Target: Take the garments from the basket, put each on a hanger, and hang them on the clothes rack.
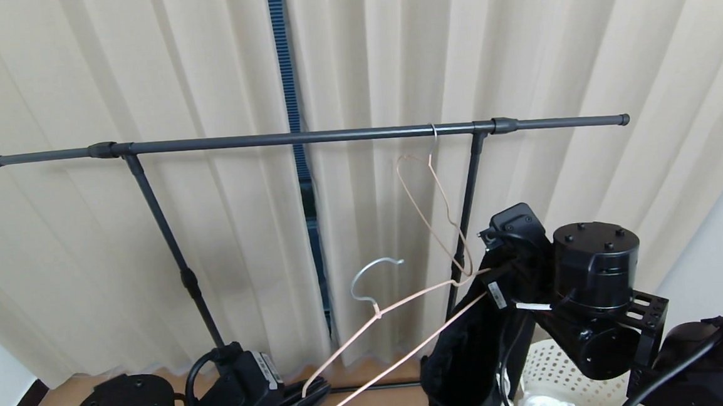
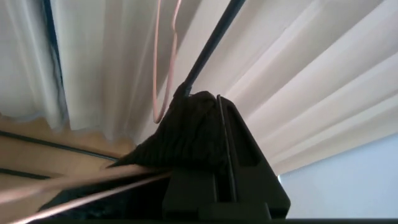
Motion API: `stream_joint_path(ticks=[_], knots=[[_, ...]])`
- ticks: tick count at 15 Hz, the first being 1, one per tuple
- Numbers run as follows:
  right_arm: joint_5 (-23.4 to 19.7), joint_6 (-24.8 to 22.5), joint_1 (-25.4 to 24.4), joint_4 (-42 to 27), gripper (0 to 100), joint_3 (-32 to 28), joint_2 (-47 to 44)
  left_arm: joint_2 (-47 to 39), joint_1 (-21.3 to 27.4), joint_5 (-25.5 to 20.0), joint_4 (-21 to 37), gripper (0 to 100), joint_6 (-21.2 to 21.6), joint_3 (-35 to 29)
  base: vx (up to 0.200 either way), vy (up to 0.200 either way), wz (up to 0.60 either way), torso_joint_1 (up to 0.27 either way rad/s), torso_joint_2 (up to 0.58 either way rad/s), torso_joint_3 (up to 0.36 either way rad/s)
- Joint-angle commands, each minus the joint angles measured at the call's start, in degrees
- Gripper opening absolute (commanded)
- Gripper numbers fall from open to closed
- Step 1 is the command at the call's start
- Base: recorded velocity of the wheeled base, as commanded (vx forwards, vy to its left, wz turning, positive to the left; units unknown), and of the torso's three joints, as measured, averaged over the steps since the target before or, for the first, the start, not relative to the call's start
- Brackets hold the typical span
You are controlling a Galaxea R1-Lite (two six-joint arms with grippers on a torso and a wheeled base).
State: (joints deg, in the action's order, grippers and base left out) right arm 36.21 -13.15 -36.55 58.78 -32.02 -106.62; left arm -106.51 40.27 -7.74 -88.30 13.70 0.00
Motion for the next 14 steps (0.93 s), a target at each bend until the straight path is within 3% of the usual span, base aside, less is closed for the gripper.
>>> stream_joint_path(ticks=[1, 14], knots=[[0.3, 0.0, -1.2, 0.0, 0, 0.4, 0.2, -2.5, 0.0, 1.0, -1.7, 0, -0.2, 0.0, 0.000, 0.000, 0.00, 0.000, 0.00, 0.000], [0.7, 2.3, -13.2, -0.2, 0, 1.2, 1.0, -5.4, 0.0, 1.7, -1.7, 0, -0.7, 0.0, 0.000, 0.000, 0.00, 0.000, 0.00, 0.000]])
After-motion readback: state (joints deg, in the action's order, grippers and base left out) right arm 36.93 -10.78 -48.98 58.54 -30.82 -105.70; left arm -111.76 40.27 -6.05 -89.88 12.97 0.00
